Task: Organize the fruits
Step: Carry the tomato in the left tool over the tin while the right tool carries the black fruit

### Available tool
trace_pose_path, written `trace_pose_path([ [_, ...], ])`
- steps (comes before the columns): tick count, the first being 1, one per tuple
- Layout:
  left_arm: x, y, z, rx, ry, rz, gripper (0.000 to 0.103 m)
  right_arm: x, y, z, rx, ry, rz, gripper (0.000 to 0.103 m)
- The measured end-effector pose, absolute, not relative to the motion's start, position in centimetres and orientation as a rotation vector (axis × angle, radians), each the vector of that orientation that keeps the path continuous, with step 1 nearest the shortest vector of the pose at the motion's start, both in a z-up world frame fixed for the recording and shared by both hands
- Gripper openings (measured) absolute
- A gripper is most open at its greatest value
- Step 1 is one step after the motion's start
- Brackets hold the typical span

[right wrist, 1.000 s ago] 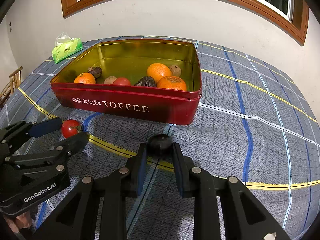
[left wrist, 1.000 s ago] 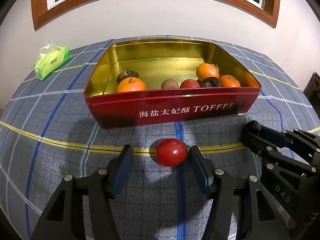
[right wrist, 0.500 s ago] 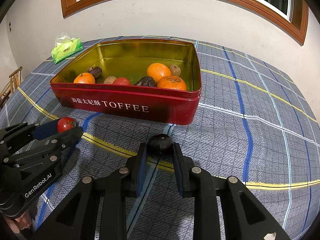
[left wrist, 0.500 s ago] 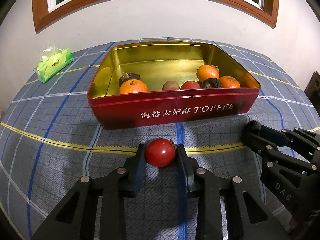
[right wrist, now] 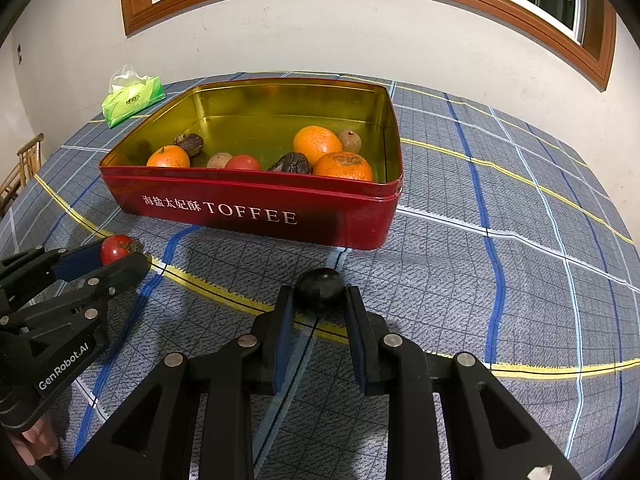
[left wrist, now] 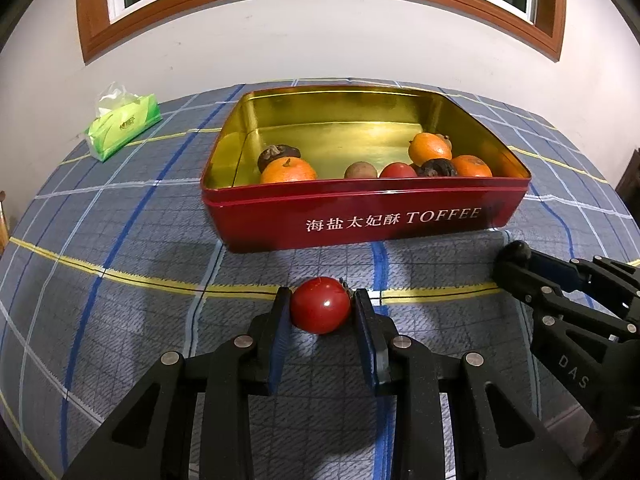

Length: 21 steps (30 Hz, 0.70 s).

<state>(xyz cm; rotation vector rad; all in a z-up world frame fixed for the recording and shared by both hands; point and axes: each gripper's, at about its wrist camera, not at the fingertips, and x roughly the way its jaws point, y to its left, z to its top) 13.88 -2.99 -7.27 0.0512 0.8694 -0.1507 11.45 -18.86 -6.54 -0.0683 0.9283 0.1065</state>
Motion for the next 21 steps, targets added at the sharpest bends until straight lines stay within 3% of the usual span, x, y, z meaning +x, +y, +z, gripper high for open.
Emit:
trace_pose_path([
  [21, 13.24, -2.15, -6.77, 0.027, 0.838, -0.116, 0.032, 11.33, -19.2, -6.38, -0.06, 0.921, 0.104, 0.023],
])
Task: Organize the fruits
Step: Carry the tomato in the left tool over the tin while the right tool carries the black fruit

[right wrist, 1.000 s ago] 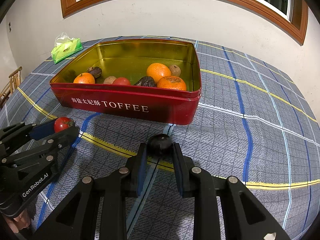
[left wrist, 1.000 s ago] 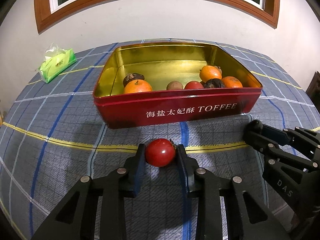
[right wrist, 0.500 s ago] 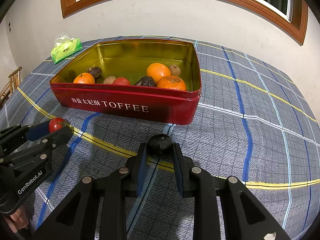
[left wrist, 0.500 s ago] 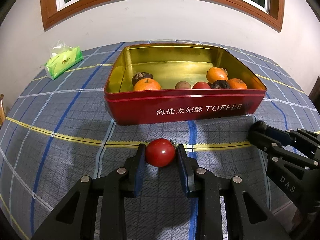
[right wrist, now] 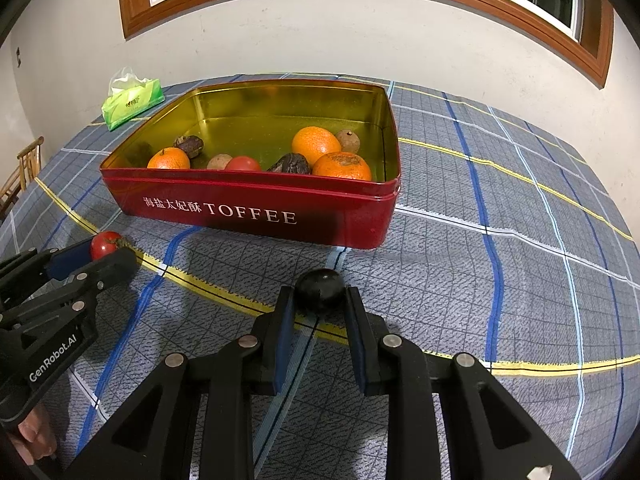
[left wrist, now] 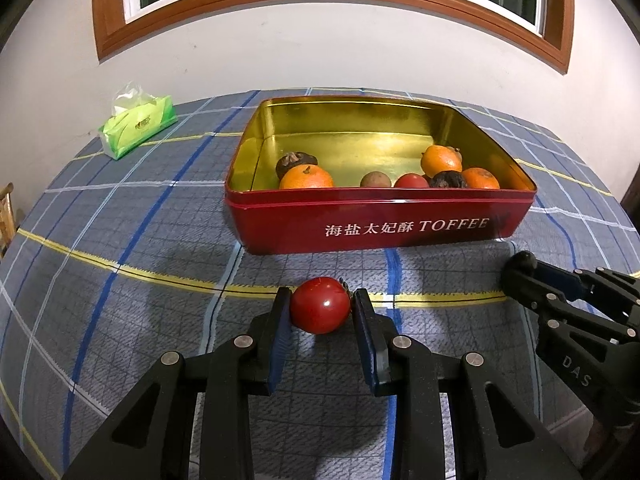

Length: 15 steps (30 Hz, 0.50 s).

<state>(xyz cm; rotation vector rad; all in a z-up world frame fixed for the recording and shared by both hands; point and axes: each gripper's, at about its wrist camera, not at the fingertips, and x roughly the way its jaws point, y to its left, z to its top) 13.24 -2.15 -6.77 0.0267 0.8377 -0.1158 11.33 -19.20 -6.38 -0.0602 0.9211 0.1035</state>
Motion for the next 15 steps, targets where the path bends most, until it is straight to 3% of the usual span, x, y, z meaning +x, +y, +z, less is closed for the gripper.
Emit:
trace_pose_path([
  [15, 13.36, -1.63, -6.79, 0.007, 0.842, -0.091, 0.032, 10.72, -19.32, -5.78, -0.041, 0.912, 0.108, 0.023],
])
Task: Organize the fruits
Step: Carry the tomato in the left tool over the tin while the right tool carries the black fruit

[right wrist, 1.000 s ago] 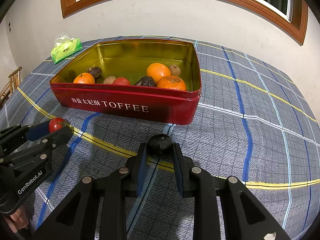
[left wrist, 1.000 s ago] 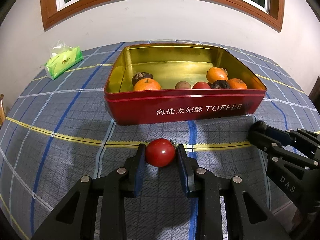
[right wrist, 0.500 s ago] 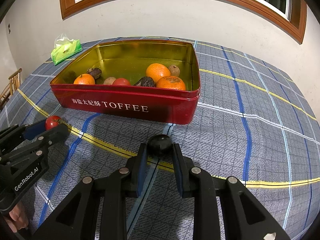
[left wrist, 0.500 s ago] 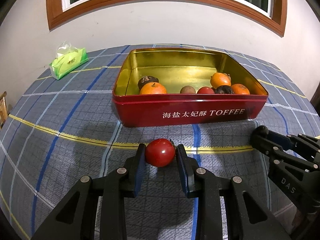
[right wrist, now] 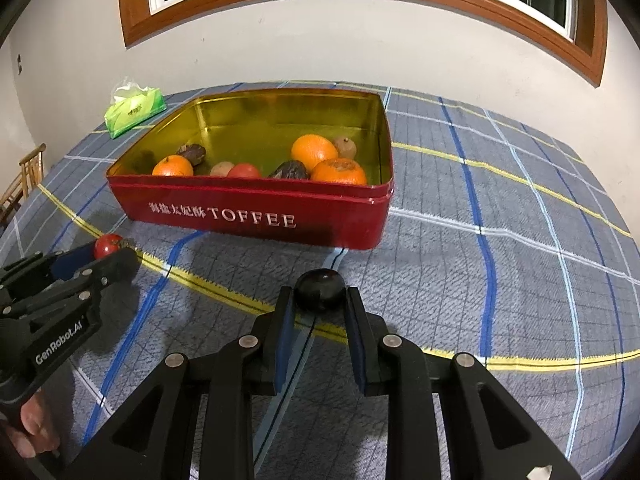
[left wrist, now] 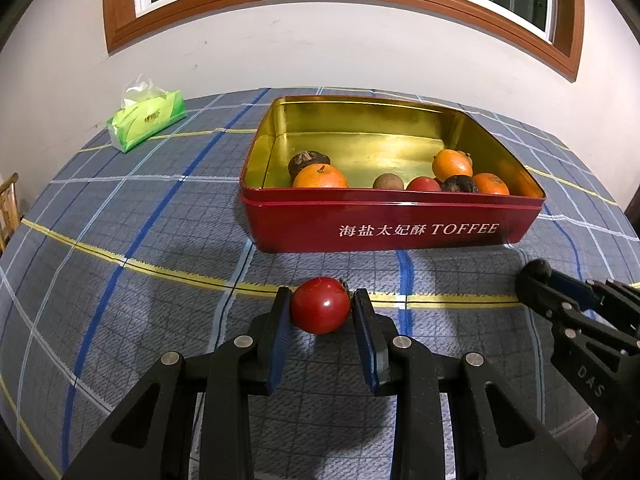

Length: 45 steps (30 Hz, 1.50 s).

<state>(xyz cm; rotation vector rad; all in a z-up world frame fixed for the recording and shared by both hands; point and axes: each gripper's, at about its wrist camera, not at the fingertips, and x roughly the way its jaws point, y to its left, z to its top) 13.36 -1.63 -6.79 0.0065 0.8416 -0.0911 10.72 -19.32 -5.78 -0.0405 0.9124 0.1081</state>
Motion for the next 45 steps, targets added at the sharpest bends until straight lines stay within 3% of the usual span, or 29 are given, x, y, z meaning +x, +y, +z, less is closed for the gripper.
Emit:
trace_pose_path([
  [30, 16.2, 0.3, -0.6, -0.019, 0.747, -0.16, 0.032, 13.6, -18.5, 1.3, -0.042, 0.788, 0.187, 0.023],
  [45, 22.1, -2.0, -1.8, 0.052, 0.808, -0.164, 0.032, 18.7, -17.6, -1.3, -0.071, 0.87, 0.206, 0.023],
])
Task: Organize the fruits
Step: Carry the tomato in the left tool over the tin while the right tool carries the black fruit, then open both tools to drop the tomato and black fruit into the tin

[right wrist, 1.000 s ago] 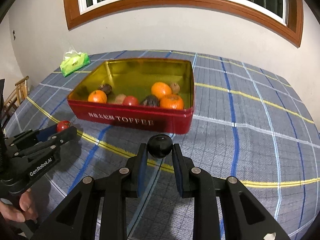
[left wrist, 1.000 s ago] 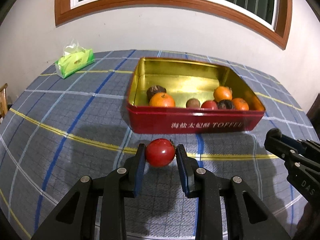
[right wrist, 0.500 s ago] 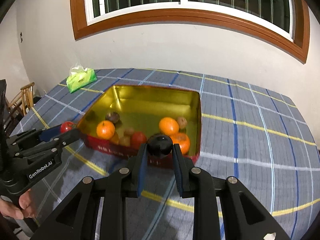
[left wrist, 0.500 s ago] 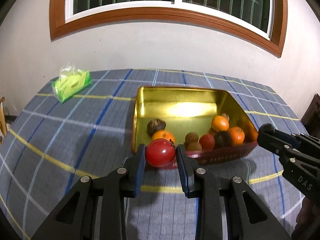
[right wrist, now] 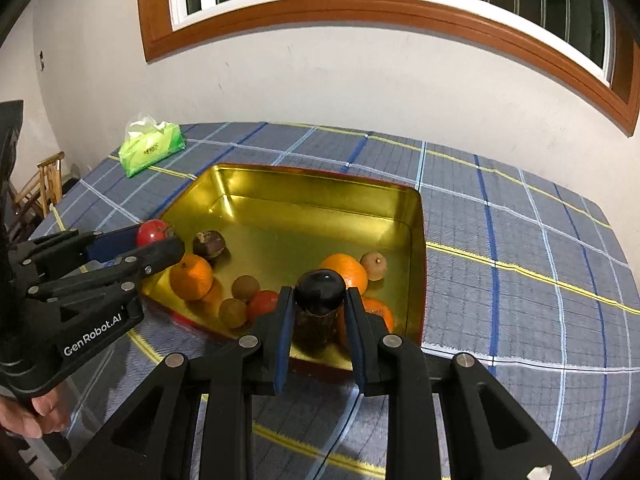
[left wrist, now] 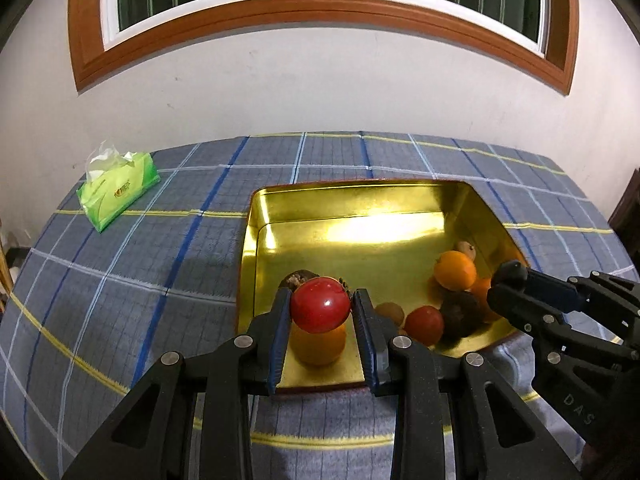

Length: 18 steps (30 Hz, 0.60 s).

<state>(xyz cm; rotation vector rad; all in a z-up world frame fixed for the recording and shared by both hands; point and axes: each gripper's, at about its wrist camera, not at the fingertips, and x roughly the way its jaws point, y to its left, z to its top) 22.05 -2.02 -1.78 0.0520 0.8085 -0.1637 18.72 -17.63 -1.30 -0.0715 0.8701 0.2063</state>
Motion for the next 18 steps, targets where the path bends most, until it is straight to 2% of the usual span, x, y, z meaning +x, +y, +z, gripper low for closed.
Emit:
trace_pose_path([
  [18, 24.7, -2.4, -4.0, 0.054, 0.868, -0.135, 0.032, 21.5, -17.5, -3.6, -0.086, 0.924, 0.183, 0.024],
])
